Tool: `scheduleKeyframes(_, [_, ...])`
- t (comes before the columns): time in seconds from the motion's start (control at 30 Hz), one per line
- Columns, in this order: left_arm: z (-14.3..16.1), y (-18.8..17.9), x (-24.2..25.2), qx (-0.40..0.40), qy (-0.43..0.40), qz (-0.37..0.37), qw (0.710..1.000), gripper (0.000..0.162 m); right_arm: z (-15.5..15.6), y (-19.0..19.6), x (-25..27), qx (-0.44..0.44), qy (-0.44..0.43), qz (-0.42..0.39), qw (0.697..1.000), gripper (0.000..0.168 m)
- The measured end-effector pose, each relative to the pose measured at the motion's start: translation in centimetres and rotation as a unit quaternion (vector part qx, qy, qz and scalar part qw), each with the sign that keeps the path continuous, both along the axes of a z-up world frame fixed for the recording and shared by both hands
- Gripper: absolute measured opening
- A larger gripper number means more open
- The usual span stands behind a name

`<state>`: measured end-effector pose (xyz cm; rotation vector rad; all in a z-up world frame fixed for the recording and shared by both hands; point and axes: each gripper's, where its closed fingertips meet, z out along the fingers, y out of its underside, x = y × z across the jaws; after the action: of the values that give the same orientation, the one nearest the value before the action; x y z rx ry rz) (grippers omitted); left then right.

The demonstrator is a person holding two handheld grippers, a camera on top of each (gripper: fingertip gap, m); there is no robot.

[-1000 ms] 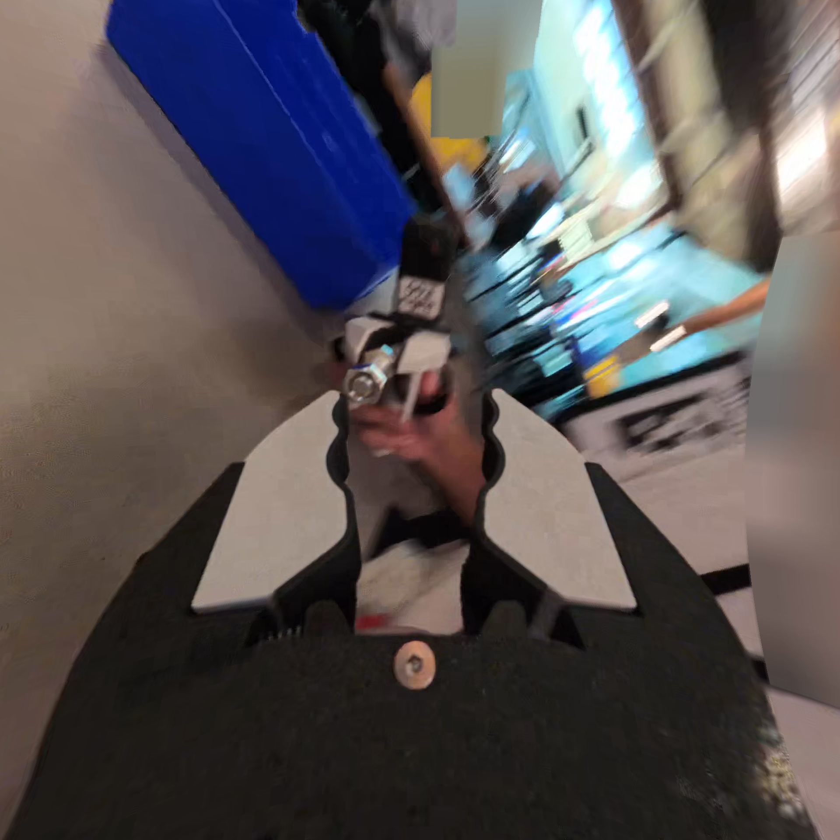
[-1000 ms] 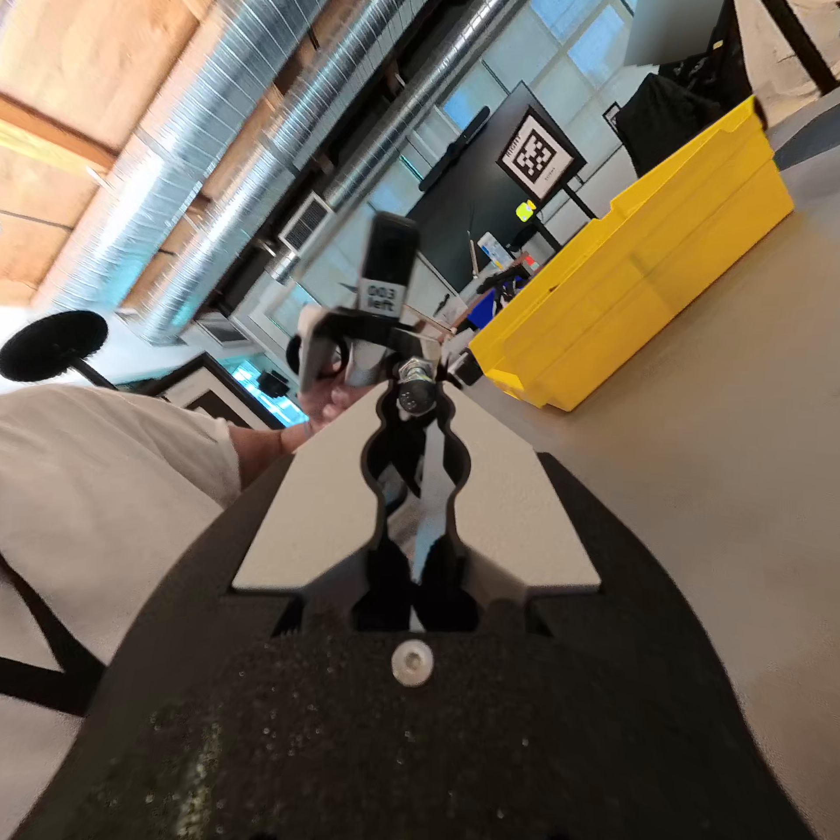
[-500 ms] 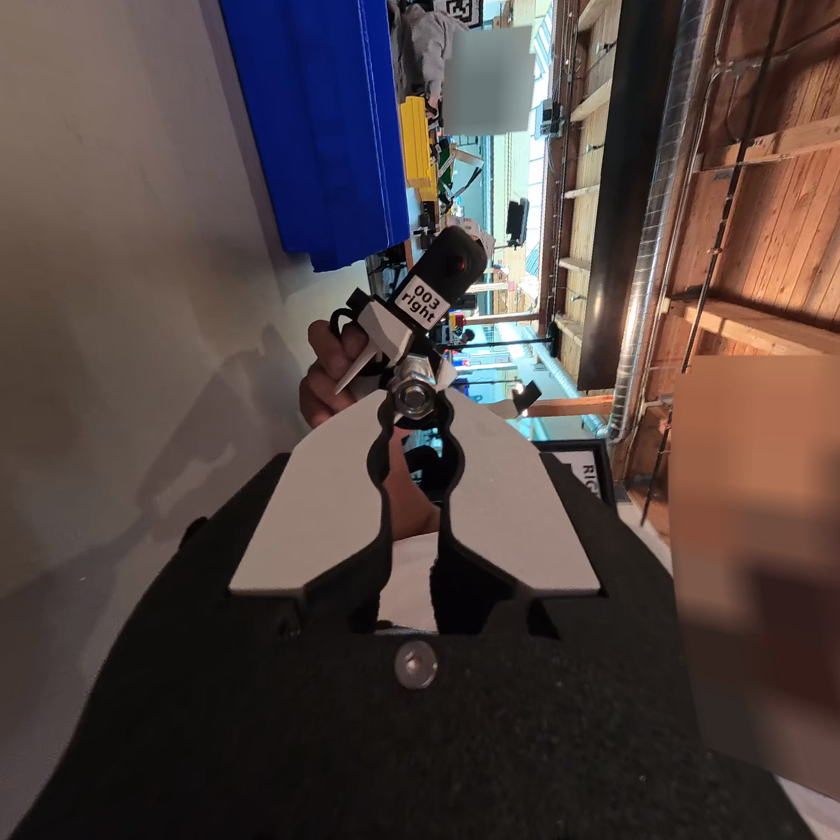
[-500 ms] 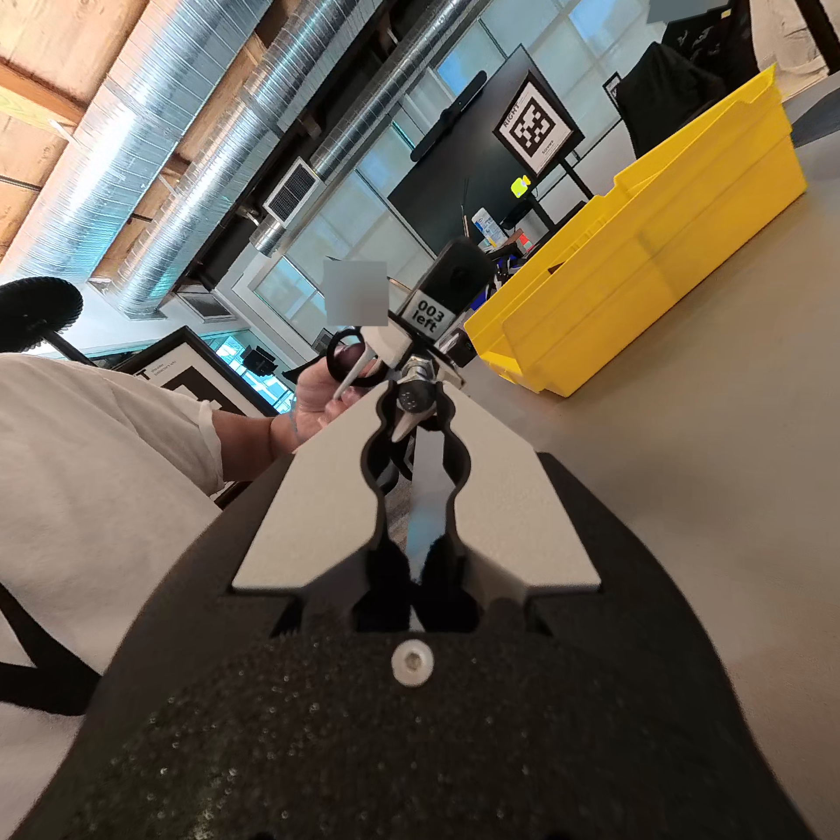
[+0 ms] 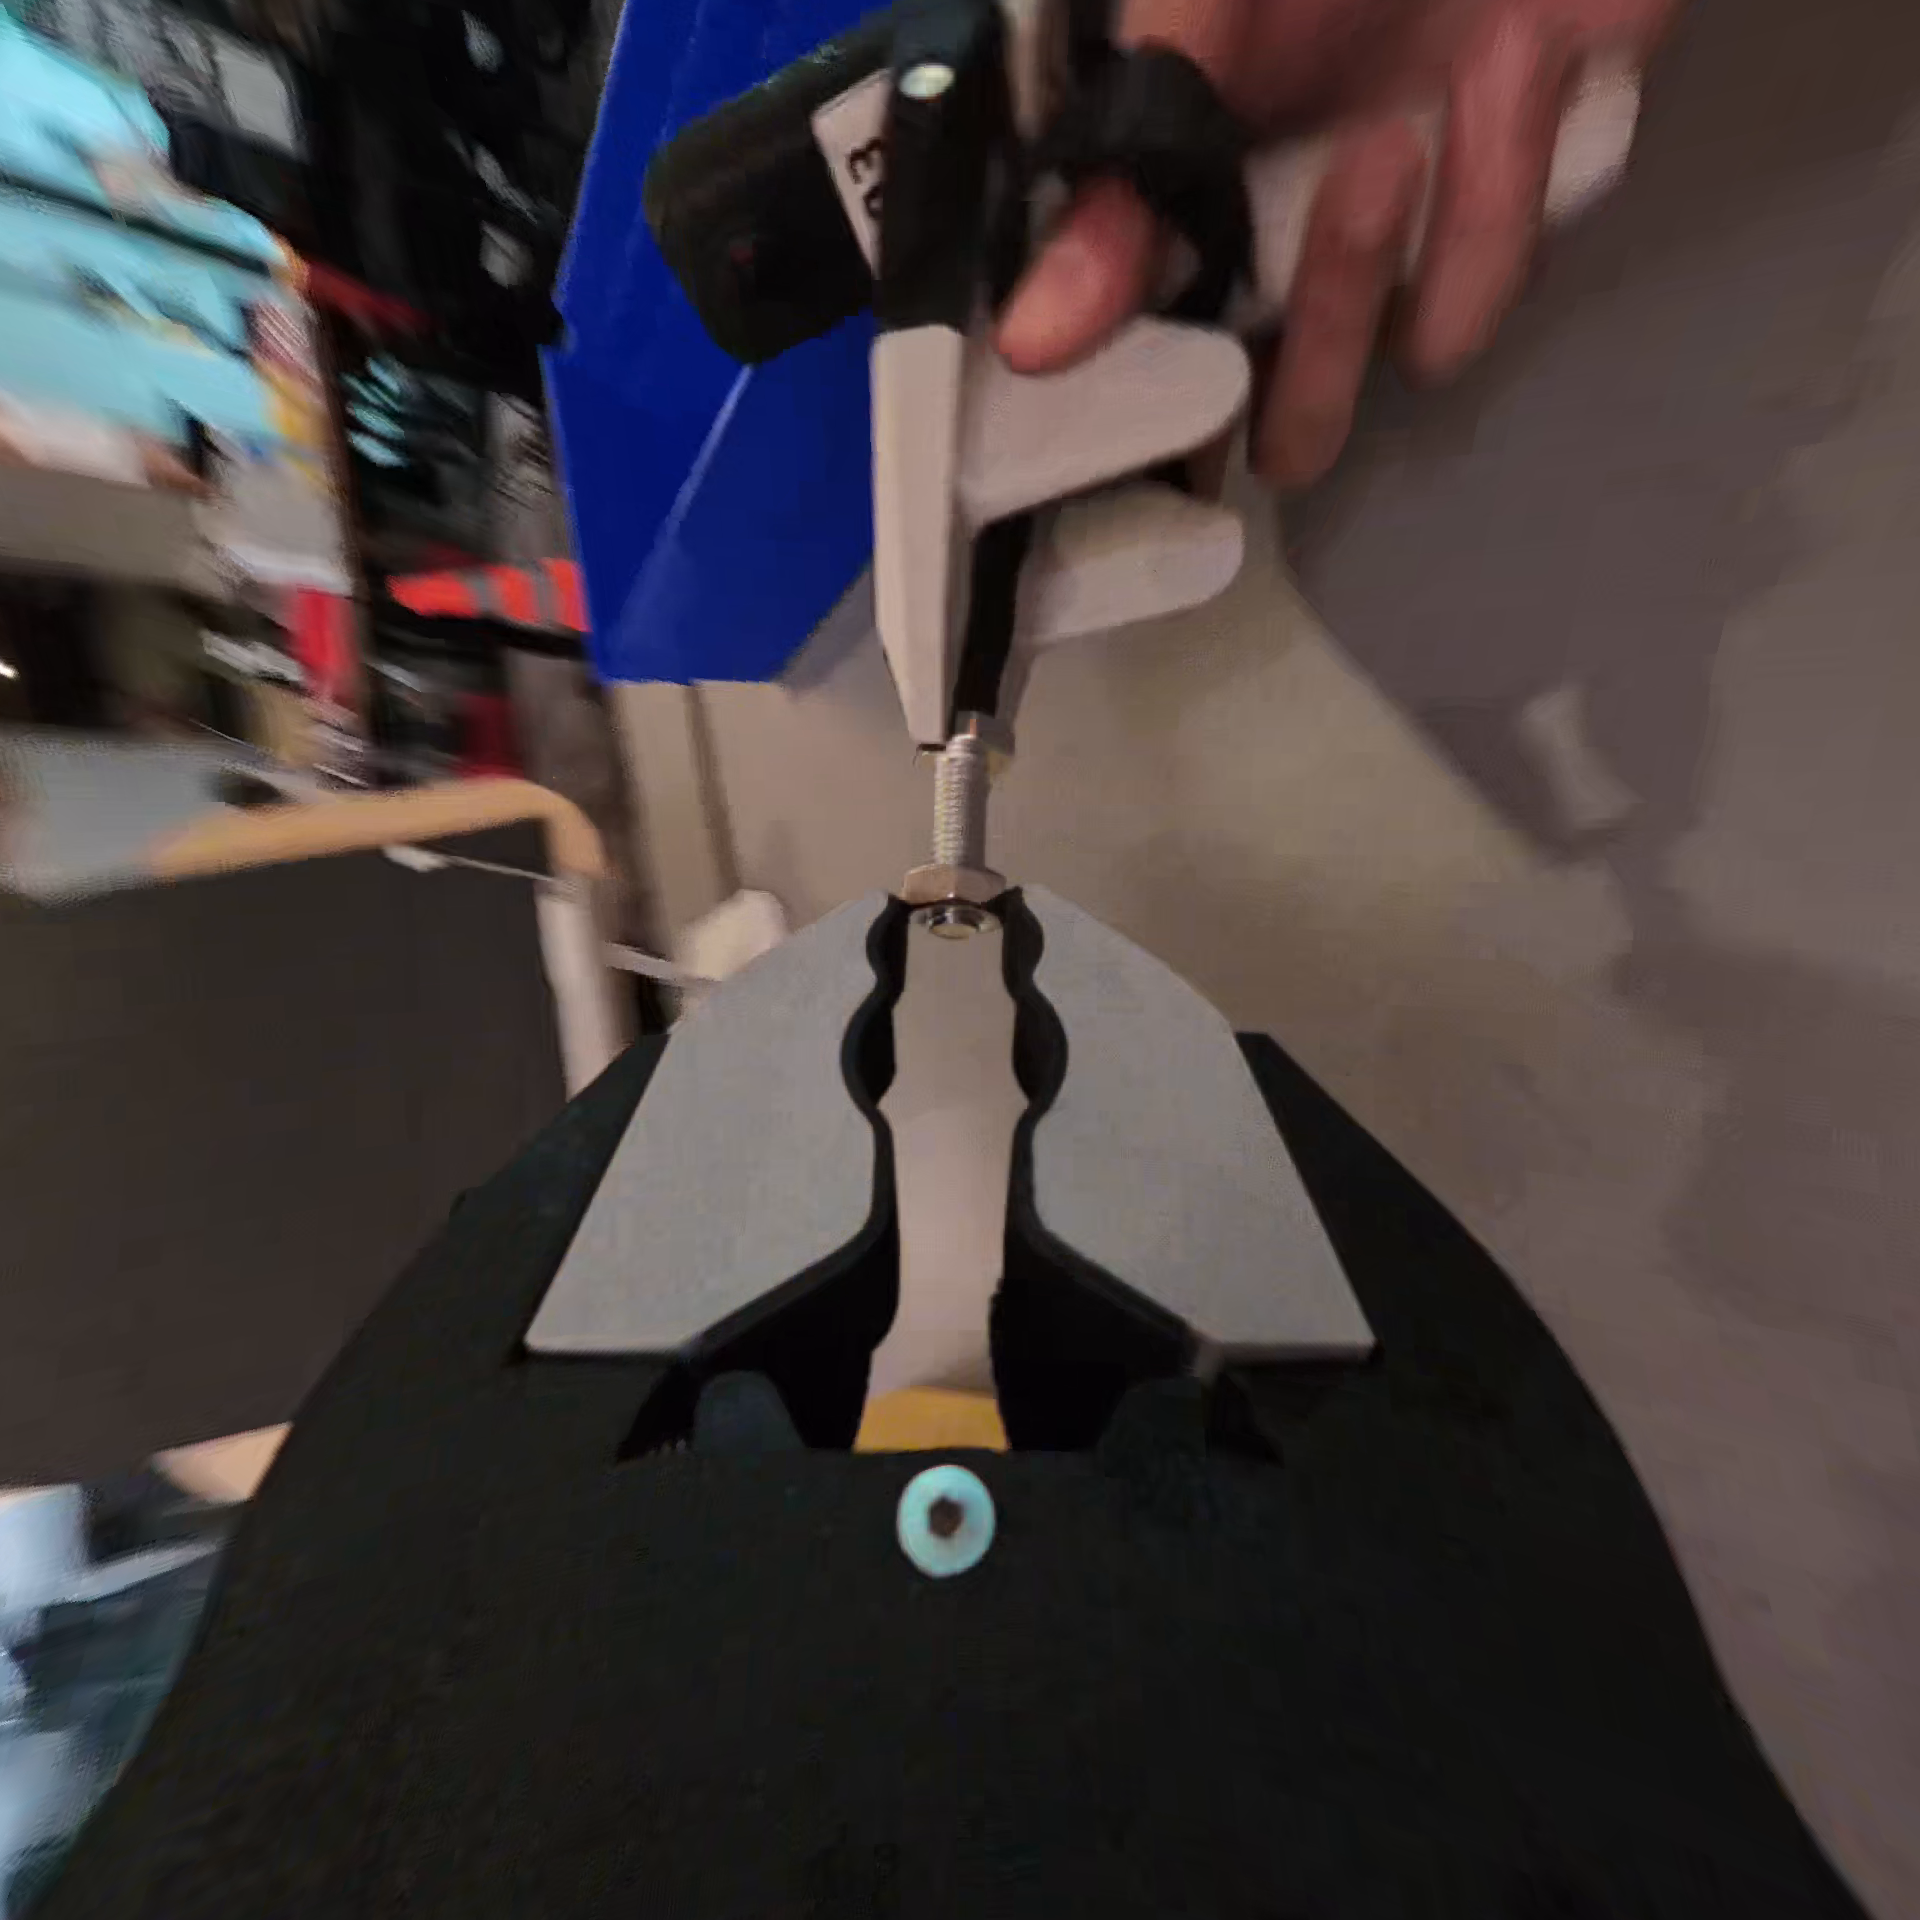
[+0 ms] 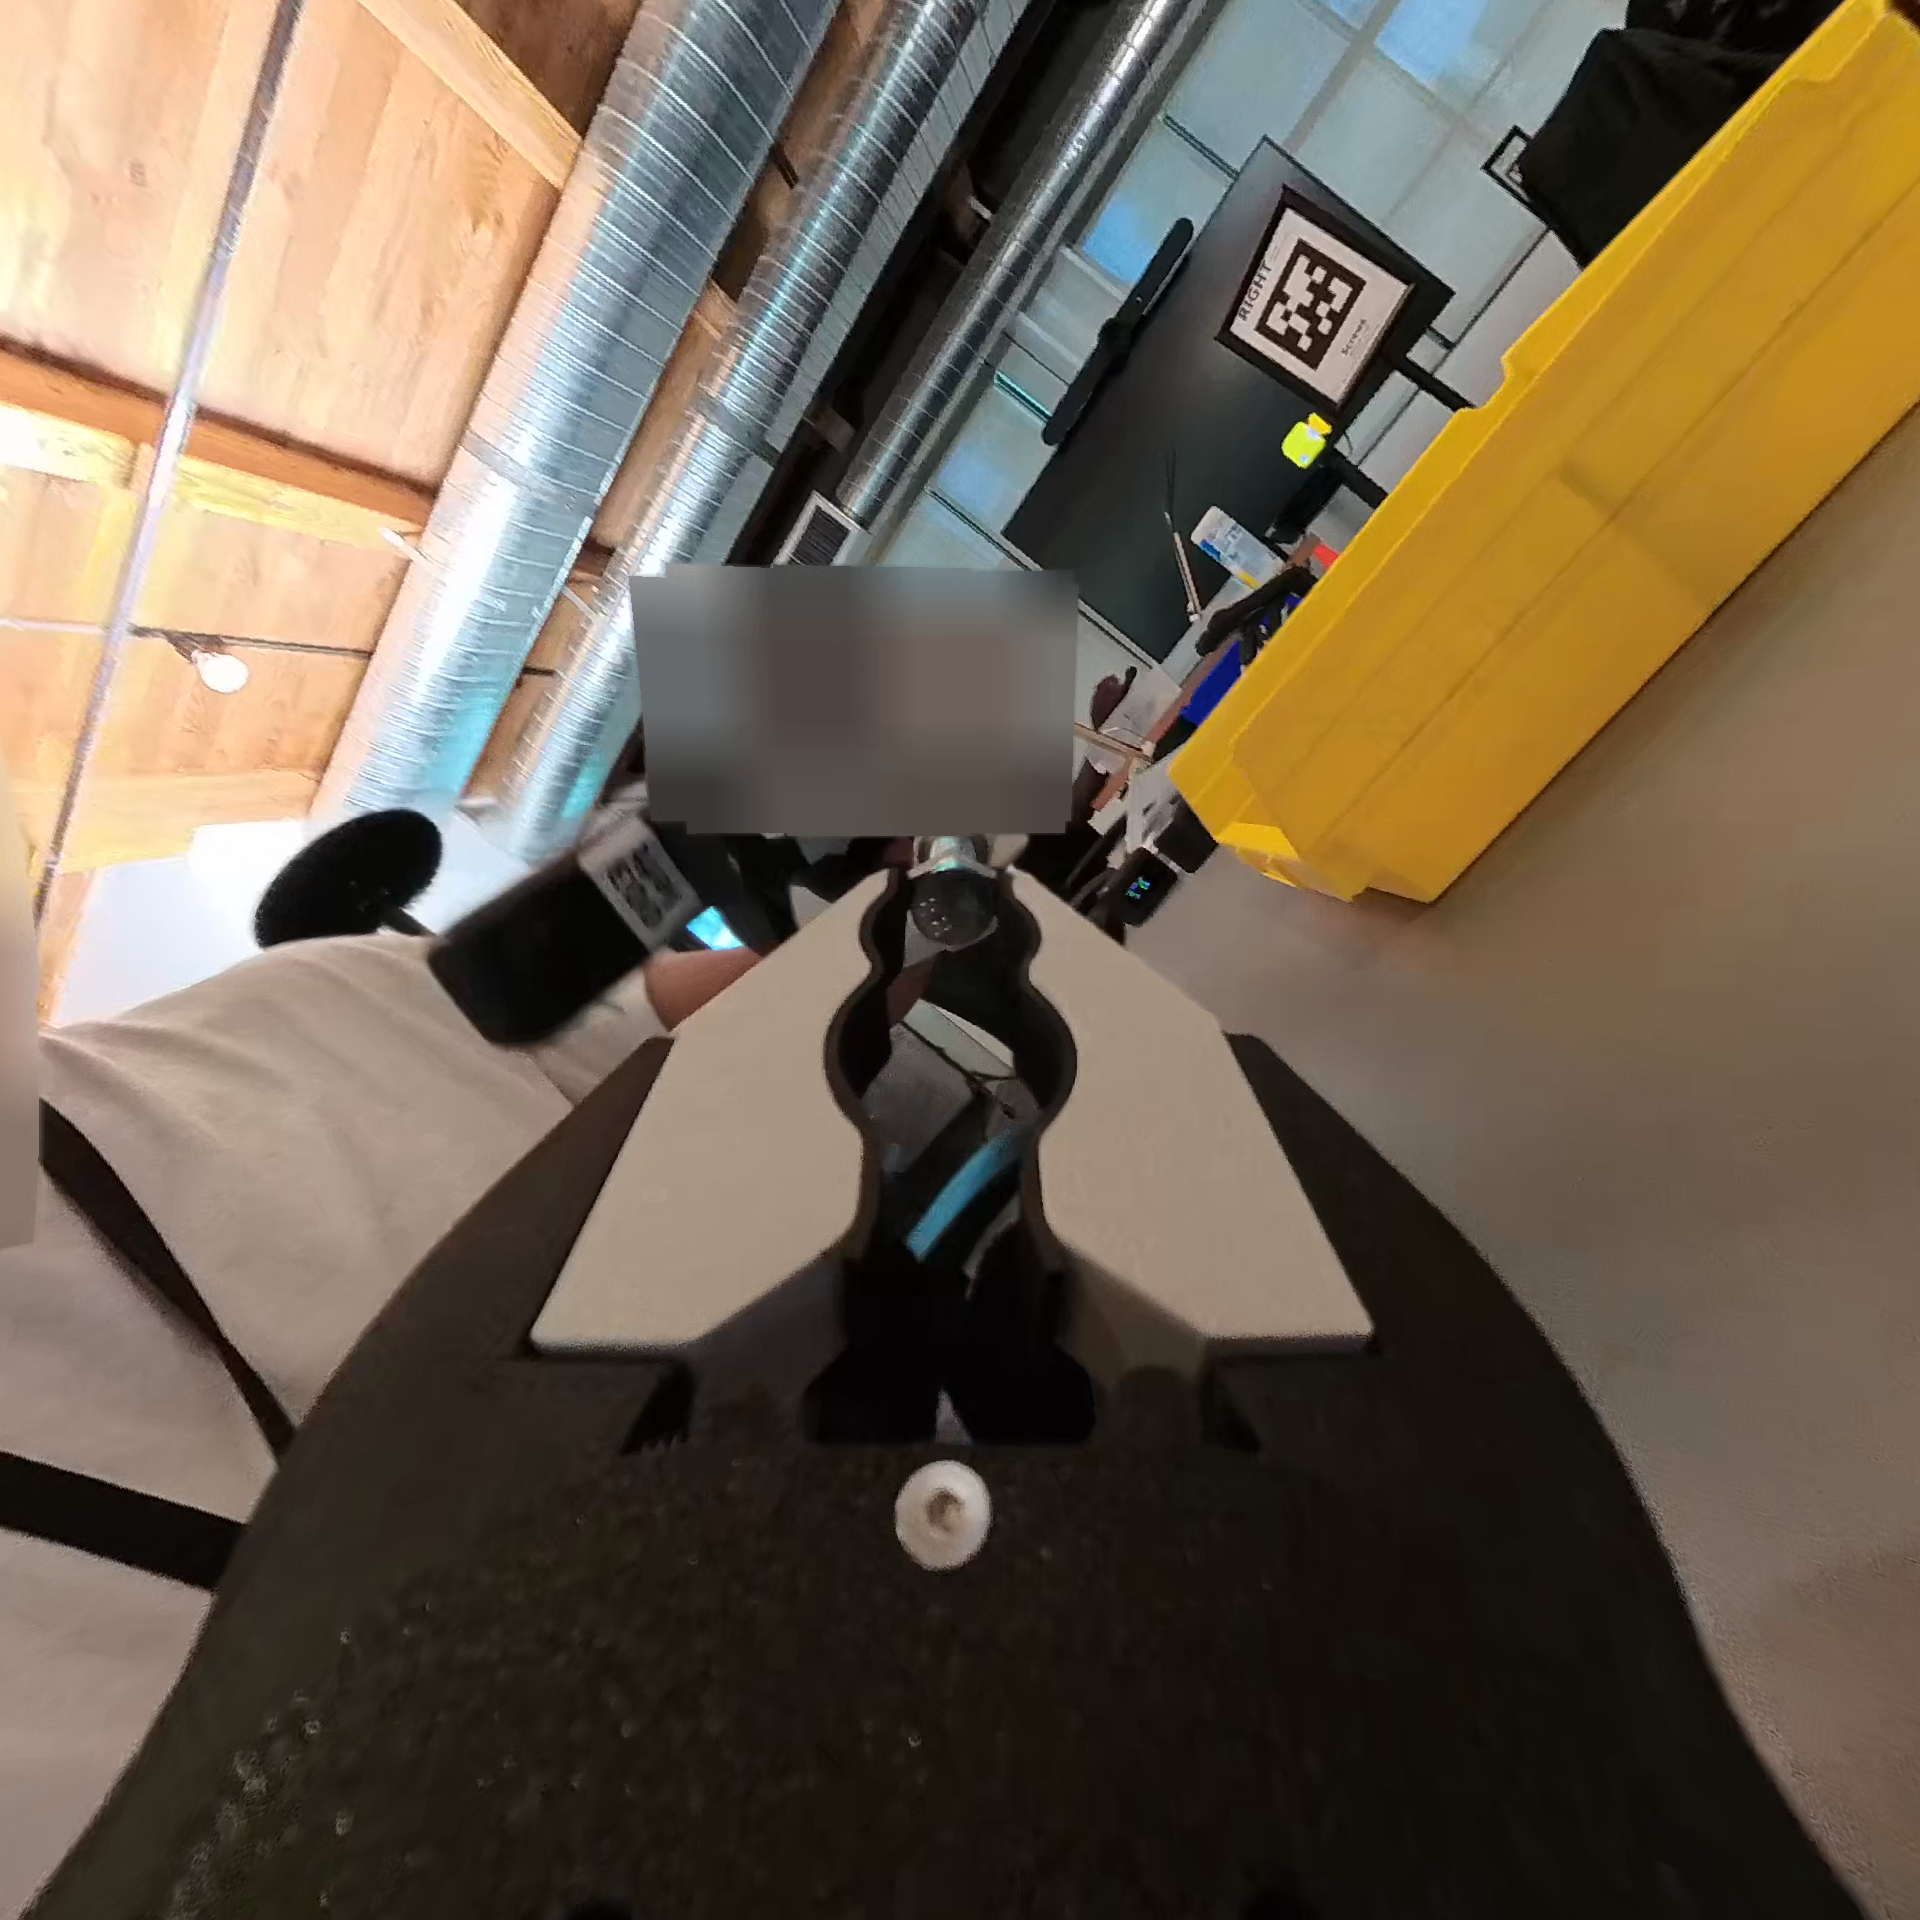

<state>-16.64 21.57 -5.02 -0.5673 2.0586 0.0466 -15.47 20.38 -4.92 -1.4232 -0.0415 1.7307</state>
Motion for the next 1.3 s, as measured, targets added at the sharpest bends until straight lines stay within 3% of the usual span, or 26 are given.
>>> scheduleKeyframes(0.1, [0.9,0.3,0.6,0.171,-0.001,-0.057,0.984,0.017,0.4,0.0,0.3,-0.004,0.028,0.005,1.0,0.016])
scheduleKeyframes(0.2, [0.9,0.4,0.5,0.209,0.009,-0.066,0.976,0.017,0.4,-0.1,0.2,-0.004,0.026,0.006,1.0,0.016])
scheduleKeyframes(0.27, [0.1,0.4,-0.1,0.147,0.028,-0.038,0.988,0.023,0.3,-0.1,0.3,-0.002,0.02,0.005,1.0,0.016])
scheduleKeyframes(0.3, [-0.1,0.3,-0.4,0.094,0.03,-0.013,0.995,0.045,0.5,-0.1,0.5,0.002,0.024,0.003,1.0,0.016])
scheduleKeyframes(0.33, [-0.1,0.3,-0.7,0.026,0.024,0.019,0.999,0.057,0.7,-0.1,0.7,0.005,0.026,-0.003,1.0,0.016])
scheduleKeyframes(0.4, [0.1,-0.3,-1.2,-0.165,-0.001,0.095,0.982,0.057,0.5,0.1,1.2,0.008,0.01,-0.019,1.0,0.015])
scheduleKeyframes(0.43, [0.4,-0.6,-1.3,-0.281,-0.02,0.137,0.95,0.058,0.3,0.2,1.4,0.01,-0.005,-0.026,1.0,0.016])
scheduleKeyframes(0.47, [0.6,-1.0,-1.4,-0.406,-0.035,0.174,0.897,0.058,0.2,0.3,1.5,0.016,-0.023,-0.034,0.999,0.016])
scheduleKeyframes(0.5, [0.9,-1.4,-1.4,-0.527,-0.043,0.202,0.824,0.059,0.1,0.3,1.5,0.023,-0.043,-0.042,0.998,0.016])
scheduleKeyframes(0.57, [2.0,-1.4,-1.3,-0.73,-0.059,0.231,0.641,0.056,0.2,0.2,1.5,0.044,-0.078,-0.055,0.994,0.016])
scheduleKeyframes(0.63, [3.2,-0.5,-1.2,-0.854,-0.093,0.232,0.457,0.053,0.4,-0.1,1.1,0.071,-0.107,-0.06,0.99,0.016])
scheduleKeyframes(0.67, [2.7,-0.1,-1.2,-0.875,-0.098,0.248,0.403,0.053,0.6,-0.3,0.9,0.085,-0.121,-0.061,0.987,0.016])
scheduleKeyframes(0.73, [1.1,-0.6,-1.0,-0.886,-0.076,0.282,0.36,0.051,0.9,-0.8,0.4,0.113,-0.139,-0.054,0.982,0.016])
scheduleKeyframes(0.87, [1.3,-2.3,-0.4,-0.922,-0.036,0.259,0.286,0.05,1.4,-1.3,0.1,0.127,-0.133,-0.046,0.982,0.016])
scheduleKeyframes(1.0, [1.3,-2.3,-0.1,-0.934,-0.024,0.251,0.254,0.035,1.3,-1.4,-0.2,0.129,-0.14,-0.041,0.981,0.016])
scheduleKeyframes(1.13, [1.5,-2.8,0.0,-0.938,-0.004,0.231,0.259,0.017,1.0,-1.3,-0.2,0.124,-0.145,-0.04,0.981,0.016])
scheduleKeyframes(1.17, [1.4,-2.8,-0.1,-0.932,-0.003,0.231,0.279,0.017,0.9,-1.3,-0.3,0.121,-0.145,-0.039,0.981,0.016])
scheduleKeyframes(1.2, [1.3,-2.7,-0.2,-0.921,-0.005,0.23,0.316,0.017,0.8,-1.3,-0.4,0.117,-0.145,-0.036,0.982,0.016])
scheduleKeyframes(1.3, [1.3,-2.6,-0.3,-0.844,-0.012,0.214,0.492,0.017,0.7,-1.2,-0.6,0.1,-0.122,-0.022,0.987,0.016])
